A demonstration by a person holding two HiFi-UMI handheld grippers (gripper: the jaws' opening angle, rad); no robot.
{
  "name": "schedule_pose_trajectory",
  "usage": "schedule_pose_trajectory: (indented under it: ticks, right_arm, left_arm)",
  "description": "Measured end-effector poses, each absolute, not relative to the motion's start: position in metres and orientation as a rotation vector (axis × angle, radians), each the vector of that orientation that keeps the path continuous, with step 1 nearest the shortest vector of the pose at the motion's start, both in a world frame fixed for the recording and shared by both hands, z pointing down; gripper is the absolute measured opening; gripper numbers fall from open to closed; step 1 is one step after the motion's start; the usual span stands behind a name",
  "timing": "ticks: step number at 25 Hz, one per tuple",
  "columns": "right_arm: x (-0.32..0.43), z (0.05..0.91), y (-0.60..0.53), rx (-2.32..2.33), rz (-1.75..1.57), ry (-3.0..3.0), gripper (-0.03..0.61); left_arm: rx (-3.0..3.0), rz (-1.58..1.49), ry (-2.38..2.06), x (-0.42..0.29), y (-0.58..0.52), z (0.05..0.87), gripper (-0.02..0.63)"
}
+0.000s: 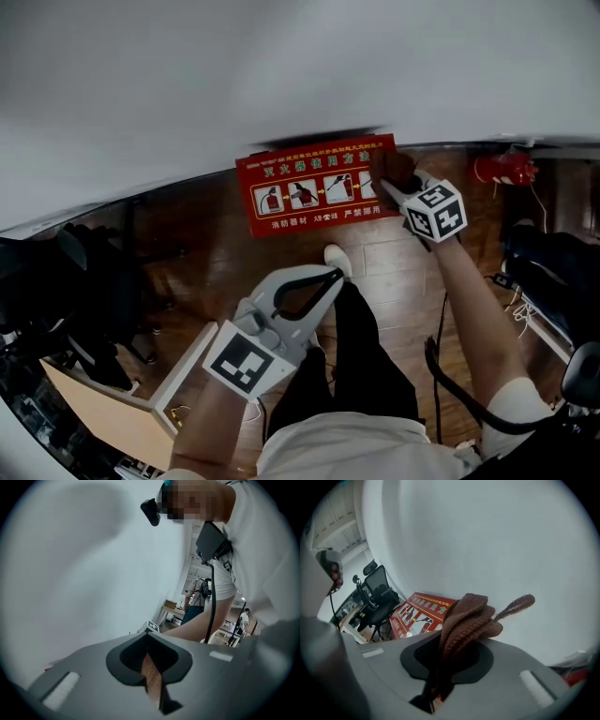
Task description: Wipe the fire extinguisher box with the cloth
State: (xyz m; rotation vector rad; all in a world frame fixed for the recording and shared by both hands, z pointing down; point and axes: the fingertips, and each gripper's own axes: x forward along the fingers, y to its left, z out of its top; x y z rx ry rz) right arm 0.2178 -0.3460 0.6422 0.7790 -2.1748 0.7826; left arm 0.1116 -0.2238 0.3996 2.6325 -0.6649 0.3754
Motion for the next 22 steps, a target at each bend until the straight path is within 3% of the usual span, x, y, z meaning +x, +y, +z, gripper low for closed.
schedule_pose_trajectory:
  ticks: [10, 22]
  right_arm:
    - [0.272, 0.649, -0.350, 0.846, 0.967, -2.288, 0.055]
    - [0.256, 0.776, -0.339, 0.750, 1.171, -2.273, 0.054]
  left_arm:
    - [2.625, 0.337, -0.553, 0.162, -0.240, 0.407, 0.000]
    - [2.576, 0.365, -0.451, 0.191, -0.254, 0.450, 0.000]
